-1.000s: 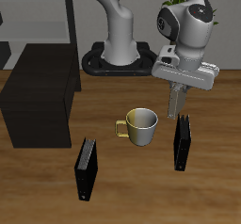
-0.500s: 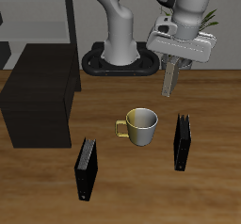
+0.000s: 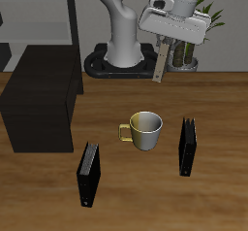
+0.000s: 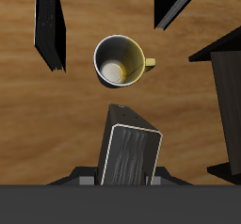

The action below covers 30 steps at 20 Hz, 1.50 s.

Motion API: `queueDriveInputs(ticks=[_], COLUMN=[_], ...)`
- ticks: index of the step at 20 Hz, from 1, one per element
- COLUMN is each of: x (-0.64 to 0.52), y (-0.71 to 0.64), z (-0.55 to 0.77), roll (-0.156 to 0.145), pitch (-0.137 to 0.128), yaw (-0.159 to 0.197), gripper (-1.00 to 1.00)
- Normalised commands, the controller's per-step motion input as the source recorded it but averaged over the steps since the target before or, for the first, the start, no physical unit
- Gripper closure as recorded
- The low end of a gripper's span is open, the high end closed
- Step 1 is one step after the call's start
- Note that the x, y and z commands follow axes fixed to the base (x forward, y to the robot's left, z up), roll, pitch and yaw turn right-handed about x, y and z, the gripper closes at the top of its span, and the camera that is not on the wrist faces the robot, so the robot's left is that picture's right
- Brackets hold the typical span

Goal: Place the yellow book flat on top of the shelf

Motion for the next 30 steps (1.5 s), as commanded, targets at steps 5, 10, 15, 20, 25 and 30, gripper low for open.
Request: queueDriveInputs(ticks=[5,10,15,20,25,30], x=[-0.16,-0.17,-0.14,-0.07,-0.07,0.00], y=[-0.45,-0.33,-0.48,-0.53,-0.46,-0.46], z=[0.37,0.41,0.50,0.36,0.31,0.25], roll=[-0.111,-0.098,-0.138,-0.146,-0.125,-0.127], pitch=[-0.044,-0.056,-0.076,-0.058,-0.069,-0.060], yaw=[0.045,0.046,0.046,0.037,0.048,0.034], gripper=[1.00,1.00,1.00,1.00,1.00,1.00])
